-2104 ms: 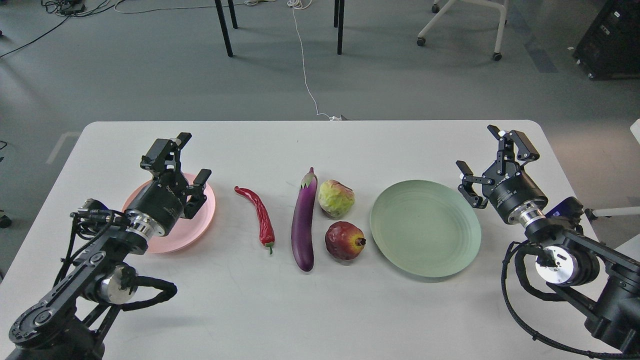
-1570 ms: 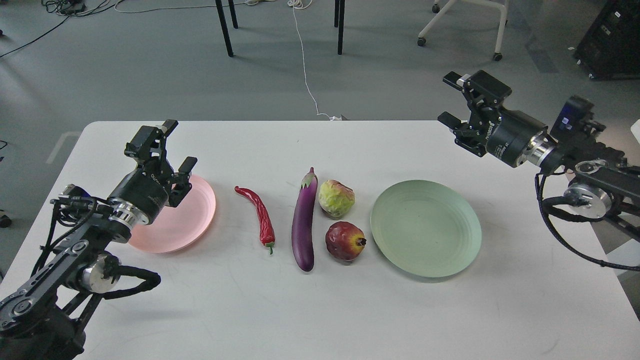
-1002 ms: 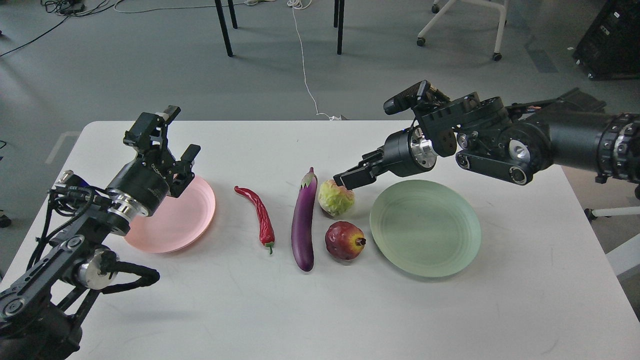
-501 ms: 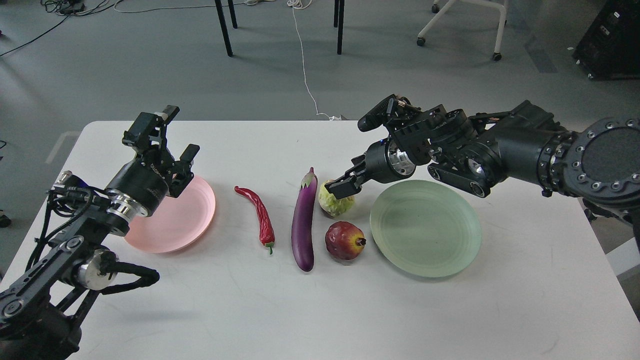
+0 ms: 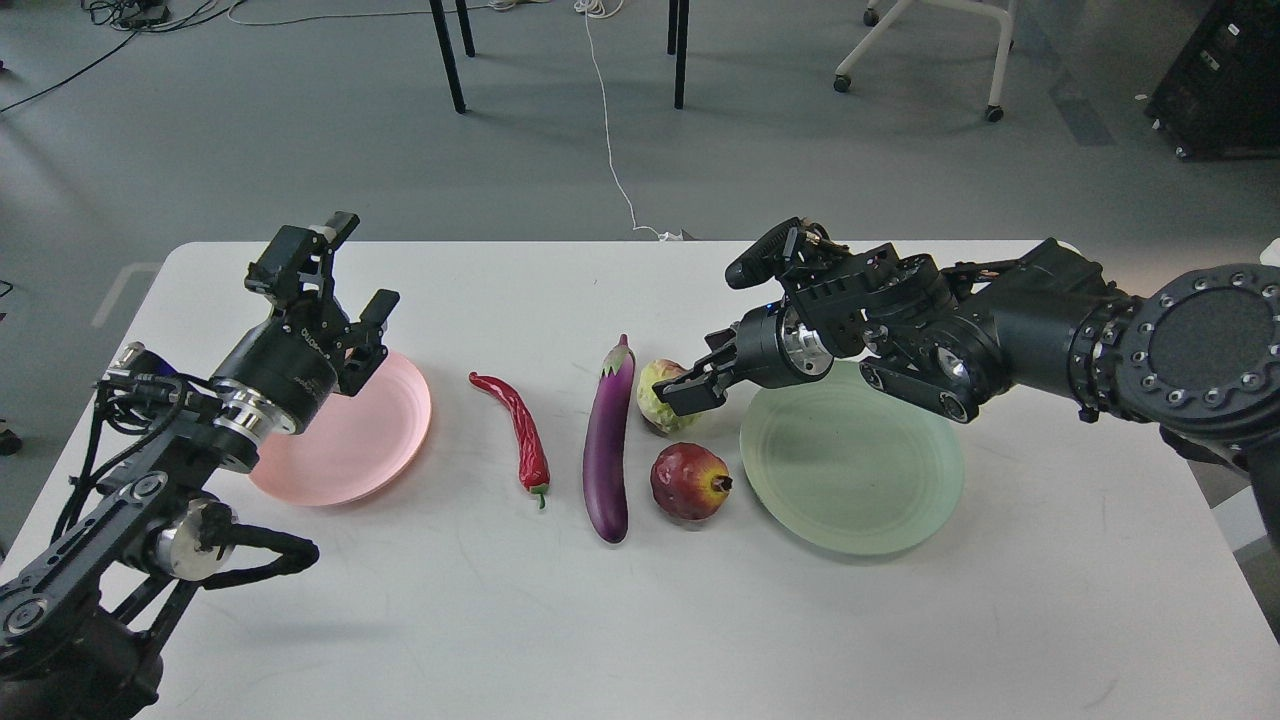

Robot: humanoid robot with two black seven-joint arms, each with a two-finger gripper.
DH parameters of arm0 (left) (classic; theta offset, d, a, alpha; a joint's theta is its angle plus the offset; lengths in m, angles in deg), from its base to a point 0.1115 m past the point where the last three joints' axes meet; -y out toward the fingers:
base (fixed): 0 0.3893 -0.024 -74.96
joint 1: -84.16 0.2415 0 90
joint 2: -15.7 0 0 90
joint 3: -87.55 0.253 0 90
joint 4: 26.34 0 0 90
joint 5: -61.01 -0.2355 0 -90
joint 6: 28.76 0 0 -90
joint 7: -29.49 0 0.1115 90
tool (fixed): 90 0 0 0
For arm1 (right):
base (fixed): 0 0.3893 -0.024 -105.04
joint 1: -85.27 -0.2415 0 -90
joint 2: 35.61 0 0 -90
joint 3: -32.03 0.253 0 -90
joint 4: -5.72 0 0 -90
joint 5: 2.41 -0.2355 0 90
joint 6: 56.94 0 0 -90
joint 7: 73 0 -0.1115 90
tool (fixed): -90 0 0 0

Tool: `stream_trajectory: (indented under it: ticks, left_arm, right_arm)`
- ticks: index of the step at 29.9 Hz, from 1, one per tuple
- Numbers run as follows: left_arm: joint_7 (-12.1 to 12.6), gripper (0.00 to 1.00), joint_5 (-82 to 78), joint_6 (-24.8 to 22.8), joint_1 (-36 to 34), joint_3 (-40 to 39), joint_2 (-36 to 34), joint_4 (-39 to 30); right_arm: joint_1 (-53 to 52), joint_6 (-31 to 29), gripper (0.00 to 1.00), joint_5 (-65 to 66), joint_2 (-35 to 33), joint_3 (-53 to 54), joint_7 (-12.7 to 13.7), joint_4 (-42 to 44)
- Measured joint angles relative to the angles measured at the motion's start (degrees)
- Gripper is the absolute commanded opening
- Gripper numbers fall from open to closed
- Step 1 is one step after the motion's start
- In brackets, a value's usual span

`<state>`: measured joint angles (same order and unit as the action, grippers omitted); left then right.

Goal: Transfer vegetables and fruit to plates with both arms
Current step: 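Close the right gripper around the yellow-green pear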

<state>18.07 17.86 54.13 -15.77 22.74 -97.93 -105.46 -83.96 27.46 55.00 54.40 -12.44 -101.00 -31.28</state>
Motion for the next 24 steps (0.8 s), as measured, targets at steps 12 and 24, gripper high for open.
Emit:
stream_trajectory:
  ticks: [12,24]
  left_arm:
    - [0.0,0.99,-0.1,0.0,0.1,0.2,0.0,0.0]
    - [0.0,0.99,-0.1,0.1,0.1,0.2,-0.3,-0.1]
  right_arm:
    - [2.6,2.9,0.82,-0.2,0.0,2.1,0.0,-0.4]
    - [2.7,2.7,0.42,0.0,0.0,1.0,0.0,-0.2]
